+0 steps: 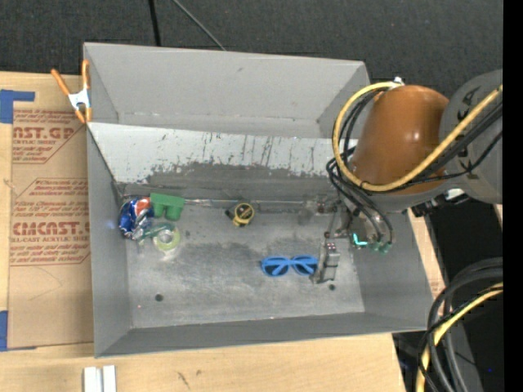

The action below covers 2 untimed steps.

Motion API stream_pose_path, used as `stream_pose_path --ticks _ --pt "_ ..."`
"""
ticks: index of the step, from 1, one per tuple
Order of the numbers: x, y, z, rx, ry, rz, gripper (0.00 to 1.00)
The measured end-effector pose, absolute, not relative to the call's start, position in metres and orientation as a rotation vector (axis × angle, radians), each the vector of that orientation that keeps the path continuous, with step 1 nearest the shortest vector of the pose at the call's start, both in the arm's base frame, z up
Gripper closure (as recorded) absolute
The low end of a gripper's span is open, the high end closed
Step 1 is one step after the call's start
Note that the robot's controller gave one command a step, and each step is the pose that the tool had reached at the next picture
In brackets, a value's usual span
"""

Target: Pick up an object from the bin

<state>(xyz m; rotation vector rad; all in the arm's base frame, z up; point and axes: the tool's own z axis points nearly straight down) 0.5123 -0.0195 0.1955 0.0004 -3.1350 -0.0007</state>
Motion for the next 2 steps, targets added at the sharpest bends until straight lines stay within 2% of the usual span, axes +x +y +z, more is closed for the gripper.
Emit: stream_pose_path --ticks 1,2 --pt "0.5171 -0.0238 0.0652 0.144 -3.132 -0.001 0.0" --pt "0.5196 -0.0235 0.0702 0.144 -3.141 -0.001 1.0"
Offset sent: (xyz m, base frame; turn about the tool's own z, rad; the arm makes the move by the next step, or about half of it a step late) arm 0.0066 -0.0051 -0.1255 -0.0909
